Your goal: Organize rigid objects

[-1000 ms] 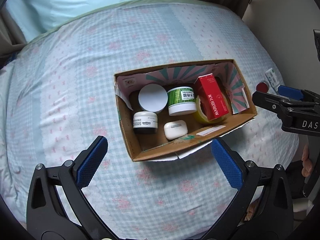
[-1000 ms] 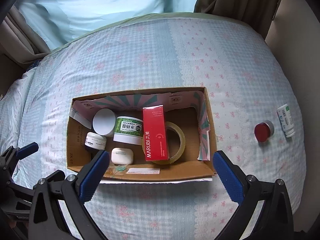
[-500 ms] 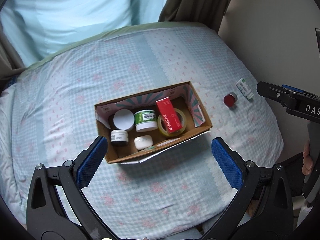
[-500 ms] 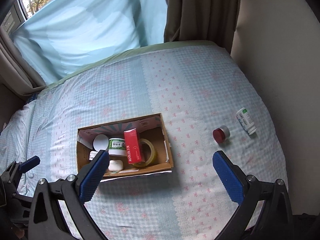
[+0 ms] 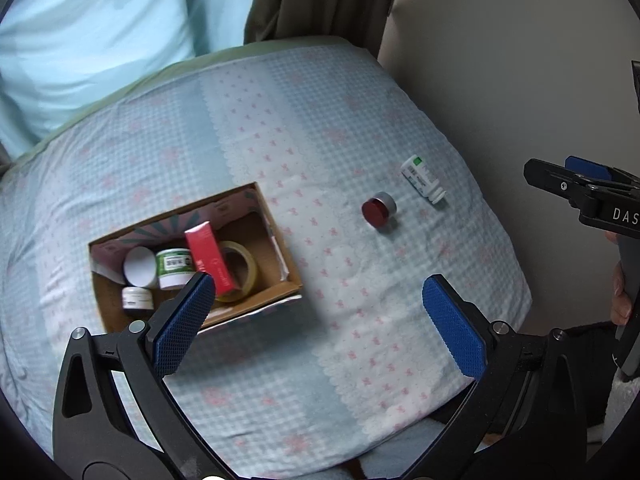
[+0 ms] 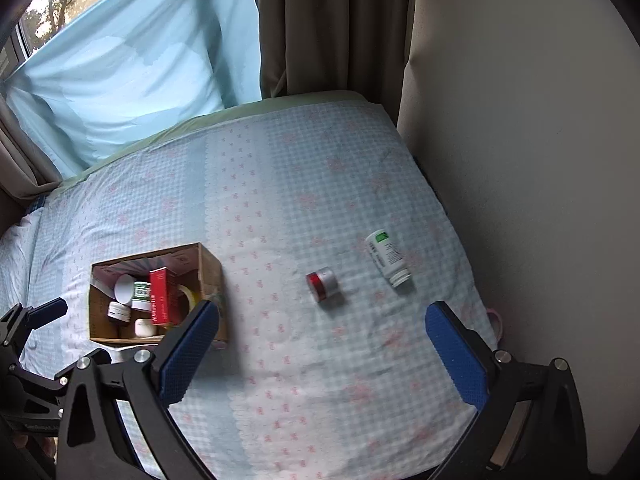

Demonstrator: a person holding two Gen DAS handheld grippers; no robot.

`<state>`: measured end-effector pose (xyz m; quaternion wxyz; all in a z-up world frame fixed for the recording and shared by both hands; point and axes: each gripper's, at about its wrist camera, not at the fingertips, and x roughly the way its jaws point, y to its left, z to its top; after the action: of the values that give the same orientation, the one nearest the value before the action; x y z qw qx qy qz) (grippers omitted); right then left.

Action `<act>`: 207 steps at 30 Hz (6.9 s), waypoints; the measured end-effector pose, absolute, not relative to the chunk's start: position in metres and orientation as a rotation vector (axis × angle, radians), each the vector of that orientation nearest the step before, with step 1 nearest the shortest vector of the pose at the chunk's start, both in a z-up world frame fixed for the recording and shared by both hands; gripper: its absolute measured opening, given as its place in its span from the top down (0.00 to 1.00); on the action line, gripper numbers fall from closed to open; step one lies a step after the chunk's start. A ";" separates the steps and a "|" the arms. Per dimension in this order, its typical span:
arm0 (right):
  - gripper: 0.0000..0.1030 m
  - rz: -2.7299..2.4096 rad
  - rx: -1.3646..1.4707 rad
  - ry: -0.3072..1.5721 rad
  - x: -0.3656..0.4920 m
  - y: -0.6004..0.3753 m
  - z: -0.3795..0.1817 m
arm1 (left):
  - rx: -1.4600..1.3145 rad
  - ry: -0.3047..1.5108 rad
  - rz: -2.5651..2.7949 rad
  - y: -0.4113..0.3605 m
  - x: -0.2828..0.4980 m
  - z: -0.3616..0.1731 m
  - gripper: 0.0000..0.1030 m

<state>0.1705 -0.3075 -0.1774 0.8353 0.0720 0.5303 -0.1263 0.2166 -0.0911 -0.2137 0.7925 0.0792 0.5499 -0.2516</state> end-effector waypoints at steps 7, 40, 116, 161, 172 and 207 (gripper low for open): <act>0.00 -0.165 0.074 1.182 0.193 -0.384 -0.221 | 0.206 1.215 -0.525 -0.178 0.233 -0.259 0.00; 0.30 0.064 0.010 1.245 0.282 -0.457 -0.483 | 0.661 1.271 -0.906 -0.333 0.296 -0.514 0.35; 0.55 0.143 0.312 1.208 0.274 -0.062 -0.236 | 0.125 1.109 -0.459 0.181 0.278 -0.223 0.49; 0.04 -0.036 0.316 1.428 0.350 -0.099 -0.402 | 0.228 1.450 -0.445 0.103 0.339 -0.422 0.00; 0.00 -0.044 0.280 1.396 0.325 -0.097 -0.394 | 0.197 1.458 -0.406 0.109 0.323 -0.401 0.00; 0.00 -0.063 0.042 0.762 0.096 -0.138 -0.034 | 0.091 0.660 -0.129 0.088 0.118 -0.016 0.00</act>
<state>0.0958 -0.1384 -0.0337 0.9275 0.0204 0.3720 -0.0308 0.1182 0.0876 -0.0155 0.9430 0.0444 0.3236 -0.0632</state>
